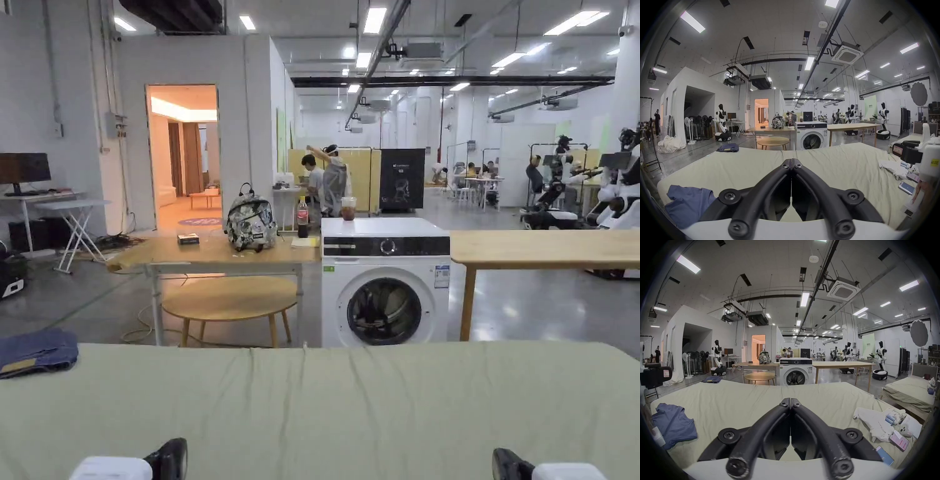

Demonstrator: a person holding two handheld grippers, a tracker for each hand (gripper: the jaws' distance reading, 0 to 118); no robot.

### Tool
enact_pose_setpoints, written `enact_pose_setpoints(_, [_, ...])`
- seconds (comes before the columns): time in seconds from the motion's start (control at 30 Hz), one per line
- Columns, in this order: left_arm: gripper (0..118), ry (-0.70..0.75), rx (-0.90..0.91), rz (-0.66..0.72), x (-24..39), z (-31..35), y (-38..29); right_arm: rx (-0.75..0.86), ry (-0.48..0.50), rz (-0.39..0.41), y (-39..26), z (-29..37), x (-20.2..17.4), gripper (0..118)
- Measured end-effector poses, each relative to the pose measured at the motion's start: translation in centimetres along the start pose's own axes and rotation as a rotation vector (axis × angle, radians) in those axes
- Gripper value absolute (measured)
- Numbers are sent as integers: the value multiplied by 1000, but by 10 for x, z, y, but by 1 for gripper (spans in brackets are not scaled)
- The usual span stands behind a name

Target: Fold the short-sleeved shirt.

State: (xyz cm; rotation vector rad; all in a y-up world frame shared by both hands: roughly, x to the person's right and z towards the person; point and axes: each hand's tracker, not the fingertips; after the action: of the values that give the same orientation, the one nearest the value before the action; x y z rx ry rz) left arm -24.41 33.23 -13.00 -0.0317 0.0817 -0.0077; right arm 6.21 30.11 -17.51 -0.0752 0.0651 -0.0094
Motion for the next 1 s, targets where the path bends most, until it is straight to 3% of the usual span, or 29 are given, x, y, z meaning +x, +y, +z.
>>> enact_pose_setpoints(1.0, [0, 11, -57, 2, 4, 5, -16, -36, 8, 46, -5, 8, -7, 0])
